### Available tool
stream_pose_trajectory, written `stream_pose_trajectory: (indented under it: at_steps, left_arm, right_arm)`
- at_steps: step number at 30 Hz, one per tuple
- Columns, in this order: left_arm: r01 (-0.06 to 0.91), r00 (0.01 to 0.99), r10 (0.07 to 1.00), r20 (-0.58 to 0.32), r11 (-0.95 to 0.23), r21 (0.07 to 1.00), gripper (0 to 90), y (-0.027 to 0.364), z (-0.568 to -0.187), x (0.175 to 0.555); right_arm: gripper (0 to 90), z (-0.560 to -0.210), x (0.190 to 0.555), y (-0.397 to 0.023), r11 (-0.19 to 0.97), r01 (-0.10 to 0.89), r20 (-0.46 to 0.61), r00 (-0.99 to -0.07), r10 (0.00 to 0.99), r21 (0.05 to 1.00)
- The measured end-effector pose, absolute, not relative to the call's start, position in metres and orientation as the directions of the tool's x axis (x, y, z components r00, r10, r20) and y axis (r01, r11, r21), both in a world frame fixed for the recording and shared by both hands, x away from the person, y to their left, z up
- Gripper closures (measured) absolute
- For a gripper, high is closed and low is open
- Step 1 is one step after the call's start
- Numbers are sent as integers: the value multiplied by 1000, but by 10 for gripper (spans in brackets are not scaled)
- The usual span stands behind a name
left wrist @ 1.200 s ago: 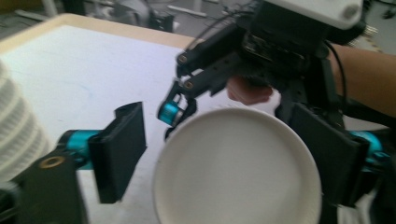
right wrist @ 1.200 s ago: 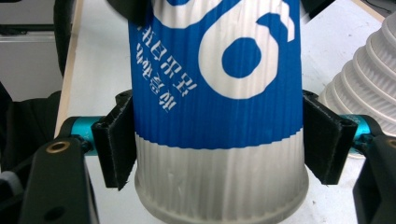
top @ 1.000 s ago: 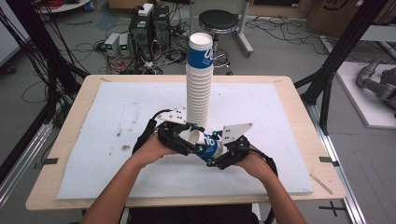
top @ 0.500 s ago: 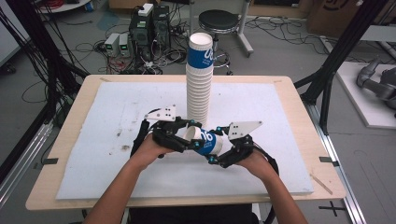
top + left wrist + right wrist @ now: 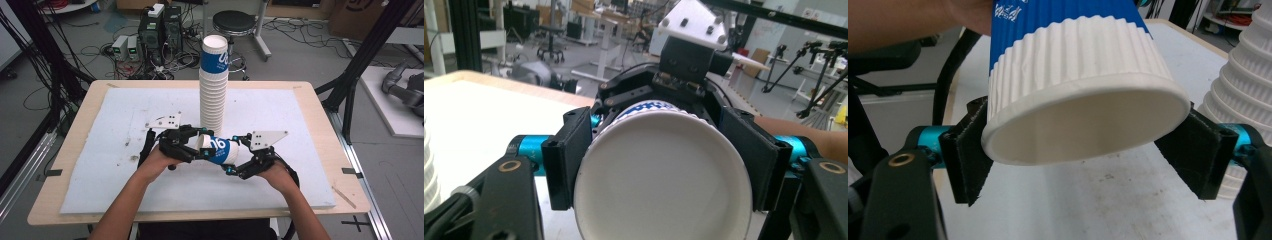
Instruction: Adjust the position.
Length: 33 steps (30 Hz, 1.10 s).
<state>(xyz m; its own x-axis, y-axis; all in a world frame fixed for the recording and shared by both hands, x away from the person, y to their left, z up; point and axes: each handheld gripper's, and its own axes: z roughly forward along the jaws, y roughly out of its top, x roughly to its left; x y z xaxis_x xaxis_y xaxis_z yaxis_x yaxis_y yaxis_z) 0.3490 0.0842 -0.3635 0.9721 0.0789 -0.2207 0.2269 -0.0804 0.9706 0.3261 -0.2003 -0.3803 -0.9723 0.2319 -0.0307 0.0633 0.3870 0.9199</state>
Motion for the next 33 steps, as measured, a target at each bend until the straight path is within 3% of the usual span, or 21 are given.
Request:
stream_pose_trajectory:
  at_steps: [2,3,8,15,18,23,27,33]
  left_arm:
    - [236,965,141,-220,-106,966,261,82,-363,347]
    - [242,961,169,-220,-126,962,148,81,-364,346]
    - [215,966,194,-173,-224,951,148,82,-366,345]
    - [202,974,160,-159,-302,932,156,79,-370,345]
    - [169,984,105,-142,-331,929,270,78,-372,345]
    - [144,989,72,-127,-344,928,291,79,-373,345]
    - [168,986,61,-158,-258,951,289,84,-376,346]
    - [180,983,43,-178,-38,983,290,93,-382,347]
  right_arm:
    - [217,-381,327,-200,398,65,-32,-972,233,915]
    - [220,-381,327,-200,418,57,-48,-970,238,907]
    - [226,-379,326,-200,481,37,-92,-965,244,876]
    - [226,-376,324,-198,555,20,-121,-969,216,832]
    - [226,-375,324,-199,561,17,-124,-969,213,828]
    - [230,-375,324,-201,562,22,-110,-974,200,827]
    - [174,-374,325,-203,510,64,-50,-977,208,858]
    - [173,-369,328,-213,285,152,85,-969,234,946]
